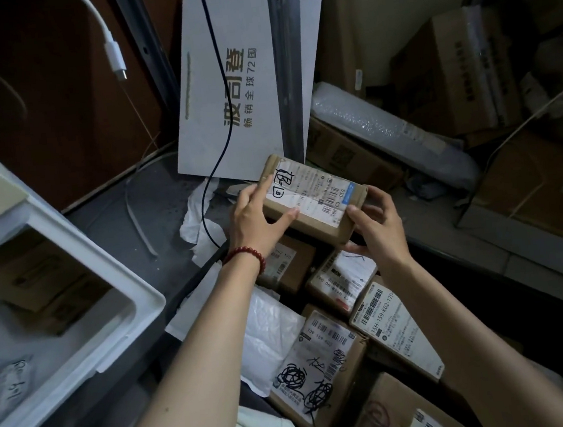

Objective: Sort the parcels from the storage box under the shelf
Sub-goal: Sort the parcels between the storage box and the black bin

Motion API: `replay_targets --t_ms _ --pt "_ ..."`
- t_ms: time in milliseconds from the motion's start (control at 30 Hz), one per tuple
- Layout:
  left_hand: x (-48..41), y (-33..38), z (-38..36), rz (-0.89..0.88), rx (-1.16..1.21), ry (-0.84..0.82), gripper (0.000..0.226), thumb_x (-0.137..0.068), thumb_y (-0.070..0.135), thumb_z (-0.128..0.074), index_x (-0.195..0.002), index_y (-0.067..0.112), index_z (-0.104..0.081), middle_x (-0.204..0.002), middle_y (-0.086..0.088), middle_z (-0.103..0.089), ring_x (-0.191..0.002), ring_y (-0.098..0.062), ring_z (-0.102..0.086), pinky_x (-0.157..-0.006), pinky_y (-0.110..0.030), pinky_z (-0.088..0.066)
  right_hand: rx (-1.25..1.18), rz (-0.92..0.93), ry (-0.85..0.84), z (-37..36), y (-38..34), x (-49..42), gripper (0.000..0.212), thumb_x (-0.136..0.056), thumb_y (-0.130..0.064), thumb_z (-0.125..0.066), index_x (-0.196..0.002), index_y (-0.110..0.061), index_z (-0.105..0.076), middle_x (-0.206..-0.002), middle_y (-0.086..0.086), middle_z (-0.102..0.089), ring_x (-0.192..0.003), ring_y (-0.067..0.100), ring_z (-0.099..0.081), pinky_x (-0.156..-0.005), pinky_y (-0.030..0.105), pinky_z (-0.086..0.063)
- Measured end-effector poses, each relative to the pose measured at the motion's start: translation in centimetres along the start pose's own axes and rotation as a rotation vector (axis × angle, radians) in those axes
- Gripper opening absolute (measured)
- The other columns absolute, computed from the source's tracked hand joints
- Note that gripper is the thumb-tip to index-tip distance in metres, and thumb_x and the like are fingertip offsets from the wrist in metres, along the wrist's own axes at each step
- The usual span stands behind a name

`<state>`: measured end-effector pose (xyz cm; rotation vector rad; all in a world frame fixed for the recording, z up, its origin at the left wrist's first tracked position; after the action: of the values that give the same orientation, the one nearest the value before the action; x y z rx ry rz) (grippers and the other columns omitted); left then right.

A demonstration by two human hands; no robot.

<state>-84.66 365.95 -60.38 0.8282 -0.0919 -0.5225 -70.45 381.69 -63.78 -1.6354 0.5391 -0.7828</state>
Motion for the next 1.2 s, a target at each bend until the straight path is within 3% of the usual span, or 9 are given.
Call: replay_targets --t_ms 333,467,633,700,767,867,1000,1100,1200 --pt "0.6 -1.0 -2.6 0.066 -0.068 -0.125 0.08 -0.083 0.039 -0.069 -0.149 0.025 -0.025 -0.152 -0.006 -0.026 -0.136 -0.025 -0.033 -0.107 -0.037 -0.033 0.11 -0.005 0.015 0.7 0.2 -1.4 0.04 -0.092 -0.02 -0.061 -0.129 -0.03 -0.049 -0.128 0.002 -0.054 -0.099 0.012 -0.062 -0.06 0.037 -0.06" --pt "0.9 -0.4 -3.1 0.028 0.007 -0.114 0.102 -0.071 0.031 -0.081 -0.149 0.022 -0.015 -0.159 -0.007 -0.008 -0.143 -0.027 -0.019 -0.113 -0.039 -0.022 0.067 -0.037 0.036 1.1 0.1 -2.0 0.041 -0.093 -0.02 -0.06 -0.131 -0.029 -0.047 -0.128 0.004 -0.055 -0.107 0.022 -0.062 -0.064 0.041 -0.06" --pt "1.8 0.8 -4.9 -0.021 0.006 -0.055 0.129 -0.059 0.033 -0.088 -0.148 0.015 0.003 -0.157 -0.012 0.016 -0.146 -0.026 0.003 -0.115 -0.036 -0.012 0.041 -0.008 0.058 1.3 0.6 -1.9 0.037 -0.094 -0.019 -0.058 -0.128 -0.03 -0.047 -0.125 0.002 -0.055 -0.102 0.016 -0.064 -0.054 0.03 -0.057" --pt "2.4 0.4 -5.1 0.084 0.027 0.081 0.125 -0.057 0.034 -0.089 -0.147 0.012 -0.004 -0.156 -0.016 0.007 -0.144 -0.028 -0.009 -0.113 -0.037 -0.022 0.052 -0.005 0.058 1.3 0.6 -1.9 0.038 -0.095 -0.02 -0.057 -0.129 -0.03 -0.046 -0.126 0.003 -0.054 -0.1 0.015 -0.064 -0.056 0.032 -0.057" --pt "3.6 -0.9 -4.9 0.294 0.03 0.231 0.11 -0.055 0.041 -0.088 -0.137 0.015 -0.02 -0.146 -0.015 -0.02 -0.131 -0.03 -0.031 -0.101 -0.04 -0.037 0.025 -0.025 0.059 1.4 0.4 -2.0 0.037 -0.095 -0.02 -0.056 -0.129 -0.03 -0.045 -0.128 0.003 -0.052 -0.103 0.018 -0.063 -0.054 0.03 -0.057" --pt "4.8 -2.4 -6.6 0.455 -0.213 0.083 0.087 -0.061 0.059 -0.077 -0.125 0.013 -0.04 -0.133 -0.012 -0.043 -0.122 -0.028 -0.041 -0.096 -0.041 -0.036 -0.047 -0.063 0.055 1.7 0.3 -2.2 0.034 -0.096 -0.018 -0.054 -0.126 -0.032 -0.044 -0.131 0.004 -0.051 -0.11 0.025 -0.061 -0.055 0.032 -0.059" --pt "5.0 -1.4 -9.6 0.222 -0.522 -0.174 0.08 -0.068 0.074 -0.06 -0.123 0.017 -0.052 -0.128 -0.008 -0.055 -0.125 -0.027 -0.04 -0.099 -0.045 -0.029 -0.008 -0.047 0.039 1.7 0.4 -2.0 0.035 -0.096 -0.018 -0.054 -0.127 -0.031 -0.042 -0.129 0.003 -0.052 -0.108 0.023 -0.062 -0.055 0.031 -0.057" --pt "5.5 0.1 -10.8 0.017 -0.651 -0.188 0.096 -0.057 0.09 -0.046 -0.122 0.02 -0.05 -0.117 -0.008 -0.062 -0.117 -0.028 -0.044 -0.091 -0.045 -0.026 -0.005 -0.043 0.048 1.7 0.5 -2.0 0.037 -0.096 -0.019 -0.055 -0.129 -0.031 -0.043 -0.129 0.002 -0.052 -0.106 0.021 -0.063 -0.054 0.031 -0.057" --pt "5.5 0.6 -10.9 -0.056 -0.676 -0.162 0.105 -0.052 0.096 -0.04 -0.126 0.021 -0.045 -0.111 -0.008 -0.065 -0.115 -0.027 -0.045 -0.087 -0.043 -0.024 0.001 -0.047 0.058 1.5 0.5 -2.1 0.038 -0.095 -0.02 -0.056 -0.13 -0.03 -0.043 -0.13 0.002 -0.053 -0.106 0.021 -0.064 -0.057 0.034 -0.058"
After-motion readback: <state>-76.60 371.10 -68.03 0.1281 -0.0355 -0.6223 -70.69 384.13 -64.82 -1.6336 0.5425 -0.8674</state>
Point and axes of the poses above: each hand's wrist, its own x-axis away from the middle knuckle, its own z-axis out of the back of the hand, y = z × x, the point moved 7 cm from there along -x, towards the middle knuckle
